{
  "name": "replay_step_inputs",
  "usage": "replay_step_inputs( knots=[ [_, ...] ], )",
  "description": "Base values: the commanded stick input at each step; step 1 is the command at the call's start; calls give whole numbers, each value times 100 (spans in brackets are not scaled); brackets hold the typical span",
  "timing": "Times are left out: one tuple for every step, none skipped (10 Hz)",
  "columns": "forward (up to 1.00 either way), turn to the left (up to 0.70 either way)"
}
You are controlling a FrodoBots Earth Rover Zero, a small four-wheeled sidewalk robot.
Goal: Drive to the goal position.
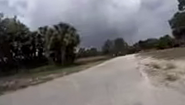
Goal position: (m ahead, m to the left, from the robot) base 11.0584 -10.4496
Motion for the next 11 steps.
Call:
replay_step_inputs(
  knots=[
    [85, 0],
    [85, 0],
    [85, 0],
    [85, 0],
    [85, 0],
    [85, 0],
    [85, 0],
    [85, 0],
    [85, -8],
    [85, -34],
    [85, -34]
  ],
)
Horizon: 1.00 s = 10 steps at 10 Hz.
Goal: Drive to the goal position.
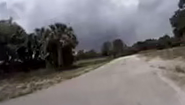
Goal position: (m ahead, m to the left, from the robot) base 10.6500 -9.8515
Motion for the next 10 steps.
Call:
replay_step_inputs(
  knots=[
    [85, -24],
    [85, -7],
    [85, 0],
    [85, 0],
    [85, 0],
    [85, -6],
    [85, -28],
    [85, -28],
    [85, 0],
    [85, 0]
  ],
)
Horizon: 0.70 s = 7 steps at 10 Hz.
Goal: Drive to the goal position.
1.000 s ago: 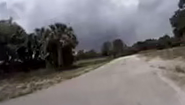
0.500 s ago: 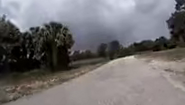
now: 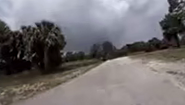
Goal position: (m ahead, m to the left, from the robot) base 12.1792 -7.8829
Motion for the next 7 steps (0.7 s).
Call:
replay_step_inputs(
  knots=[
    [85, -2],
    [85, -7],
    [85, -33],
    [85, 0],
    [85, 0],
    [85, 0],
    [85, 0]
  ],
)
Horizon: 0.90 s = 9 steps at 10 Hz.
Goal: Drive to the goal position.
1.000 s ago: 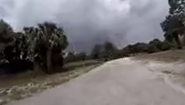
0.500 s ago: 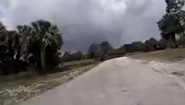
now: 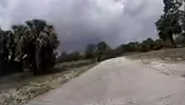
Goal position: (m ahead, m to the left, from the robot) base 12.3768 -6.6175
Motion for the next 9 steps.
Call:
replay_step_inputs(
  knots=[
    [85, 0],
    [85, -27],
    [85, -34],
    [85, 0],
    [85, 0],
    [85, -3],
    [85, -31],
    [85, -34],
    [85, -10]
  ],
)
